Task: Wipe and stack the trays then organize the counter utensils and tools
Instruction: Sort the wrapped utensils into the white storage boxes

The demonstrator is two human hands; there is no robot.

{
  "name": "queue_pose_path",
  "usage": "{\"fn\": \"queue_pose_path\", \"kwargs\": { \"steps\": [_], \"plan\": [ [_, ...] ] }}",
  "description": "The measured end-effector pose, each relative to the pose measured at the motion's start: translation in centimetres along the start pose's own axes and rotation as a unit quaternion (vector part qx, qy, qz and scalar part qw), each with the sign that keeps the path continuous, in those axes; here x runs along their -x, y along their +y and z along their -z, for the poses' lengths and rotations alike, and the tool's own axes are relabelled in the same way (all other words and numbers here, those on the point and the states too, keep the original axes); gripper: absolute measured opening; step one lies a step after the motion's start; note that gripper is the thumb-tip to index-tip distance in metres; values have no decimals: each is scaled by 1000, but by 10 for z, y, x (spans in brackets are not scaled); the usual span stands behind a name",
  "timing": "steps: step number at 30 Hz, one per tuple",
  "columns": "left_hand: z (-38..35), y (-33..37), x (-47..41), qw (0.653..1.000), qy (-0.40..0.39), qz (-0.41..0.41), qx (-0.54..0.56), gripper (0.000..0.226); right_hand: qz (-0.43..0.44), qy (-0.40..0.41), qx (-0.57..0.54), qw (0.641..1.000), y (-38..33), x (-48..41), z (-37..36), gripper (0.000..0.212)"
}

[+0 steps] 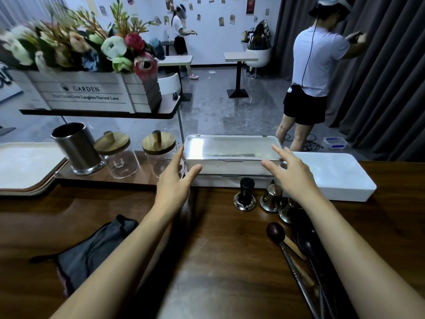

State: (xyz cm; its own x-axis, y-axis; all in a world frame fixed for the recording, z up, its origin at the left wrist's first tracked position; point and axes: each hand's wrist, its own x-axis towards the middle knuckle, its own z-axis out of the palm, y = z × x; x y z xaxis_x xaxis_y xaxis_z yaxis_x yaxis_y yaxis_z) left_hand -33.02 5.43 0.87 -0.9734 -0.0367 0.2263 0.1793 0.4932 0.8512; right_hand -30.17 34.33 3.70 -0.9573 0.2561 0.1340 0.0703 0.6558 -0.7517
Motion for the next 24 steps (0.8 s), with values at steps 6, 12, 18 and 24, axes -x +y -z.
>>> {"fn": "queue_pose_path", "kwargs": {
  "steps": [6, 12, 18, 24],
  "plan": [
    [10, -5, 24, 1000, 23, -7, 15, 82, 32, 28, 51, 998, -11, 15, 2, 68],
    [18, -14, 58, 999, 47, -26, -3, 71, 54, 45, 70, 995, -19, 54, 12, 67],
    [1, -12, 92, 996, -46, -56, 43, 72, 27, 15, 96, 995, -15, 108, 13, 67],
    [-18, -18, 114, 985, -137, -99, 37, 68, -17, 39, 112, 993, -2, 153, 20, 63]
  ]
}}
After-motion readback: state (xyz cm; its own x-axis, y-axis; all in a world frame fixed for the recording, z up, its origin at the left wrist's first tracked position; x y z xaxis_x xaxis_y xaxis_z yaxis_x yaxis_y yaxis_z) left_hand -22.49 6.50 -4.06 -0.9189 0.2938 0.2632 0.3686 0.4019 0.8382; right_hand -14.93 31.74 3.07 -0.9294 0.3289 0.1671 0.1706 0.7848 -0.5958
